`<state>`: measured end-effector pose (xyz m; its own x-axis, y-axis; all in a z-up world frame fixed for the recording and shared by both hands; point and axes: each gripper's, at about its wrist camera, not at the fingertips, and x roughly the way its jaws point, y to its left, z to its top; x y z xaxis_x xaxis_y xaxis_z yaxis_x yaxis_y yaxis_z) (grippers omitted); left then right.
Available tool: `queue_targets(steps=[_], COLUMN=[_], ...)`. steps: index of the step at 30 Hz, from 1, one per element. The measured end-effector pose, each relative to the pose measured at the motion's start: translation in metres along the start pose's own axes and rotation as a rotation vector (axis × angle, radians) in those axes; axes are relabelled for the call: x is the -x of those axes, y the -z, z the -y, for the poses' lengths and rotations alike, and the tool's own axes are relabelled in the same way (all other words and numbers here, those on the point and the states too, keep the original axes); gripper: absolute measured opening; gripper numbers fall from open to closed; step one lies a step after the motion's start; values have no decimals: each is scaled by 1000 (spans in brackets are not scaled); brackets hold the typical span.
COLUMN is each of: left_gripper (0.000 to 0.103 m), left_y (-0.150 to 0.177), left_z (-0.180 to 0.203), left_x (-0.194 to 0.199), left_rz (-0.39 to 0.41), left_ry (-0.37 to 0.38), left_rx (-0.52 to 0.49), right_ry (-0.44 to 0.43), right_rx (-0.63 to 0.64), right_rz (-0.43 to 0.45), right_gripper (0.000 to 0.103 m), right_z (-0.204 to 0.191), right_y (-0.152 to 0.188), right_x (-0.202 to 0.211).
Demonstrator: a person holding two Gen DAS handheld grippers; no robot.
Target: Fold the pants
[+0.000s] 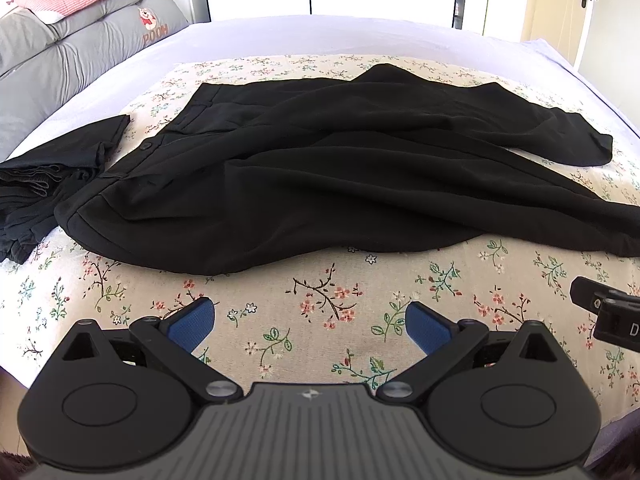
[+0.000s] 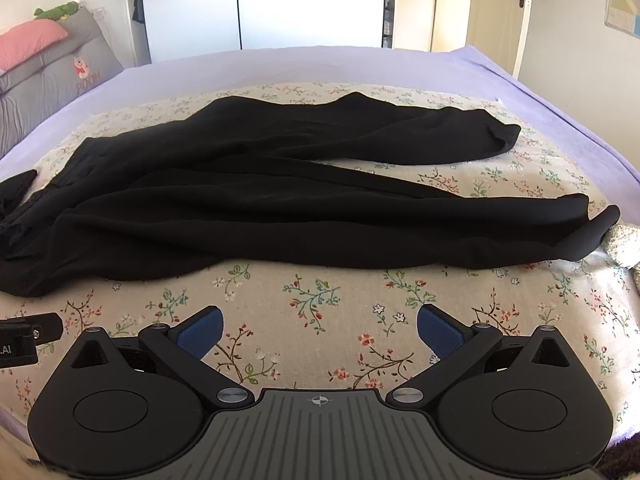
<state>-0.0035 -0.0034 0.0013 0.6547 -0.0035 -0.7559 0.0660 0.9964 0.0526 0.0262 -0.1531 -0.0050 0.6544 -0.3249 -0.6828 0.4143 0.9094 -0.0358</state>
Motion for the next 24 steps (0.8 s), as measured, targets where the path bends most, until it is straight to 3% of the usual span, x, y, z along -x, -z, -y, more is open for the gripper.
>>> queue_targets(steps=[24], left_gripper=[103], left_y=[-7], left_z=[-8], left_x=[1], left_rz=[-5], left_ry=[-13], left_rx=[7], right_ry=[4], right_rx=[15], right_rz=[-2], right_gripper=[103], right_z=[-4], right_y=[-3], right_x=[-6])
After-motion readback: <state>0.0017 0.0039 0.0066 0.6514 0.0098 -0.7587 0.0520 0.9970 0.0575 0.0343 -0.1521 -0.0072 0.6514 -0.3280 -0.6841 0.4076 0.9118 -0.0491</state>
